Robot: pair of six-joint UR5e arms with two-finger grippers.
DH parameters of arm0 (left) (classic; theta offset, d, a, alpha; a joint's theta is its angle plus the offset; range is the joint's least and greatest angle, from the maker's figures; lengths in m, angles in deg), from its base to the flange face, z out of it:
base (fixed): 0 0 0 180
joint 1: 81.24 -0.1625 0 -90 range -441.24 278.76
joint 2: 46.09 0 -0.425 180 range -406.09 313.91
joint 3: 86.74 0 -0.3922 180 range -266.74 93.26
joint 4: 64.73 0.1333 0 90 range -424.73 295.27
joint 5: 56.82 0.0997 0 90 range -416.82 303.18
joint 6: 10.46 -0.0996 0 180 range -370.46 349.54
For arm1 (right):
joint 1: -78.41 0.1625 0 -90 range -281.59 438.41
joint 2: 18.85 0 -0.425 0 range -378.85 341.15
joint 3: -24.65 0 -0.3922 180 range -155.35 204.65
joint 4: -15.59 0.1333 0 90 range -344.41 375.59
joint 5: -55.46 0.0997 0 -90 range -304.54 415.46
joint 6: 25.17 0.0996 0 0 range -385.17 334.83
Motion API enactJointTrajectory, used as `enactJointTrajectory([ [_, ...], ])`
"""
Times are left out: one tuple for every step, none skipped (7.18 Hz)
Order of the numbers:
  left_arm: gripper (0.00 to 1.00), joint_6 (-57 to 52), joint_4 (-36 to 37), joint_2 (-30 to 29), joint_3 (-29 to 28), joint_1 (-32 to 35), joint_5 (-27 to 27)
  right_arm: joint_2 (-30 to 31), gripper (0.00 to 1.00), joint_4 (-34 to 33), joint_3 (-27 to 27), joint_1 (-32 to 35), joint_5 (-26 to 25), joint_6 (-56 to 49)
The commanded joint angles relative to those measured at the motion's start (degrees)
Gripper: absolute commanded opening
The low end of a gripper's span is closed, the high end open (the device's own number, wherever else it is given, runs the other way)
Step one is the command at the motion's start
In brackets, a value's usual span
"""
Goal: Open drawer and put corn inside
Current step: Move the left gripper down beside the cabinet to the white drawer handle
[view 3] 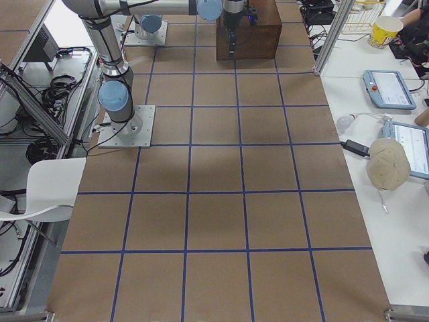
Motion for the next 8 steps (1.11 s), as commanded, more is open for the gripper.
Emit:
enactJointTrajectory([
  [1.0,5.5,1.7,-0.6,0.9,0.0,-1.7,0.0,1.0,0.0,0.0,0.0,0.0,0.0],
  [1.0,7.5,2.1,-1.0,1.7,0.1,-3.3,0.0,1.0,0.0,0.0,0.0,0.0,0.0],
  [1.0,10.1,4.4,-1.2,2.5,0.5,-3.7,0.0,1.0,0.0,0.0,0.0,0.0,0.0],
  [1.0,10.3,4.5,-1.2,3.2,0.6,-4.6,0.0,1.0,0.0,0.0,0.0,0.0,0.0],
  [1.0,10.3,4.8,-1.2,3.6,0.6,-4.8,0.0,1.0,0.0,0.0,0.0,0.0,0.0],
  [1.0,10.3,4.8,-1.3,3.6,0.6,-5.1,0.0,1.0,0.0,0.0,0.0,0.0,0.0],
  [1.0,10.0,4.9,-1.6,3.6,0.6,-5.8,0.0,1.0,0.0,0.0,0.0,0.0,0.0],
  [1.0,9.9,5.3,-2.1,3.6,0.6,-5.9,0.0,1.0,0.0,0.0,0.0,0.0,0.0],
])
